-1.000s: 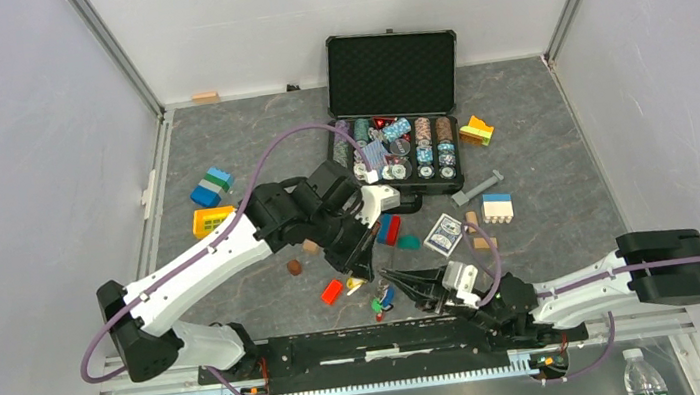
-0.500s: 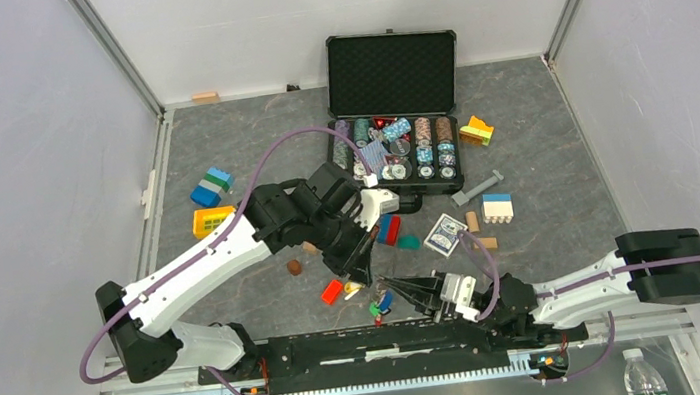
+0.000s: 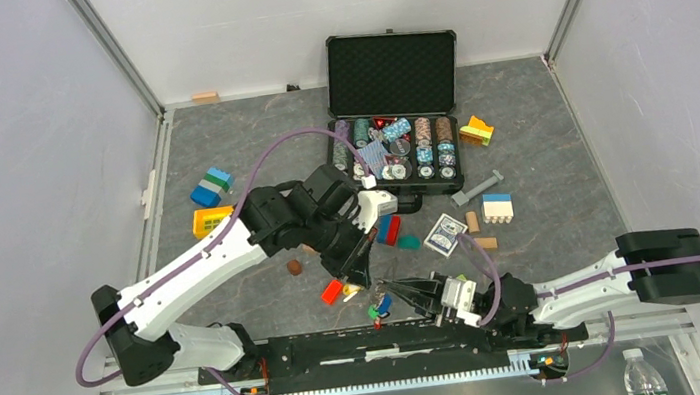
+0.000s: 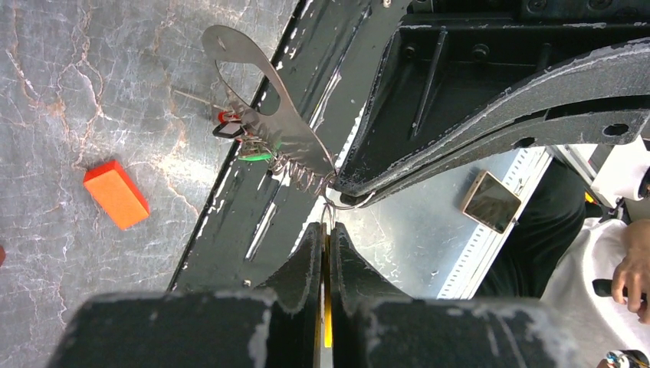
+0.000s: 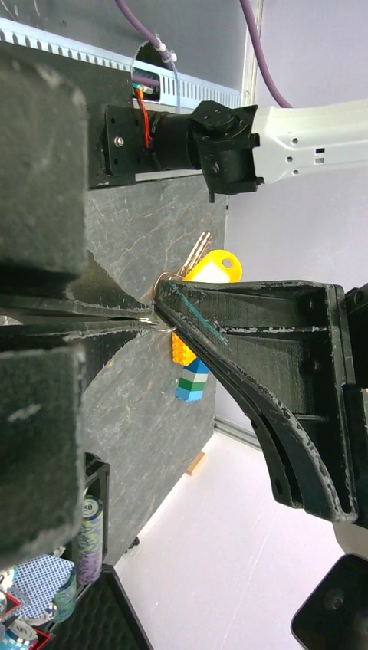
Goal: Remove the keys from the keyring
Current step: Remove the key from the keyring.
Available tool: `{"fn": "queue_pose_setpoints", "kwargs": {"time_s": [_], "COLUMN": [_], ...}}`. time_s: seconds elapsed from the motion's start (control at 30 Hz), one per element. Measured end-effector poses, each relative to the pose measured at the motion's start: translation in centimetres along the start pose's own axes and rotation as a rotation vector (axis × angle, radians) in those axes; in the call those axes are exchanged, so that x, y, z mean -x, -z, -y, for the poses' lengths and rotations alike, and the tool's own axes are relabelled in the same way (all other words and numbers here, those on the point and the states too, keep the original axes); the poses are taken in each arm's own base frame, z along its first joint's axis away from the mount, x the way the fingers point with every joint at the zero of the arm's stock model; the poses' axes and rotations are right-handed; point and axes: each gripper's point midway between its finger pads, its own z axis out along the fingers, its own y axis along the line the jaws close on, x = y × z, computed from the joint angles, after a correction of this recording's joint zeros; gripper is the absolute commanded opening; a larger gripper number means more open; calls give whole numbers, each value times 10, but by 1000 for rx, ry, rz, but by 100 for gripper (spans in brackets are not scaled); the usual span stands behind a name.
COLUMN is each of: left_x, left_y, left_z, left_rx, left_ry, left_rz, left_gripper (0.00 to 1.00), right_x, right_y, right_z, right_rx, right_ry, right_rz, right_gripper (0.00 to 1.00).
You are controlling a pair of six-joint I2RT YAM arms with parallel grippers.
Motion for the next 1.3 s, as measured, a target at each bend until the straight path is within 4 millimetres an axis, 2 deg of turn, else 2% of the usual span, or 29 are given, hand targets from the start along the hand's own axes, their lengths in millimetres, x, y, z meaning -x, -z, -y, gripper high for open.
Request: {"fn": "queue_pose_setpoints", "kwargs": {"time_s": [0.17,0.37,0.57,0.73,0.93,1.1,1.3], "left_x": [2,9,16,19,19,20,23], "left_y": [1,-1,2,6,13,29,57], "left_z": [3,12,23,24,26,34,51], "left_rx": [-13,-77,-138,-155,-166,-186,-248], "left_ry": [-2,-7,-40,-48,-83,-132,-246], "left_rz": [32,104,203,260,333,419,587], "left_gripper": [2,4,25,38,41,46,61], "right_x": [5,20,36,58,79,100,117], "right_y": [1,4,6,8,8,7,9], "right_z": [3,10,13,15,17,17,13], "right_rx": [-5,-22,-18,-14,-5,11,50], "right_ry": [22,41,45,26,12,2,-3], "right_rz": [15,56,100,176,247,312,363], "right_gripper": [0,0,0,0,0,0,0]}}
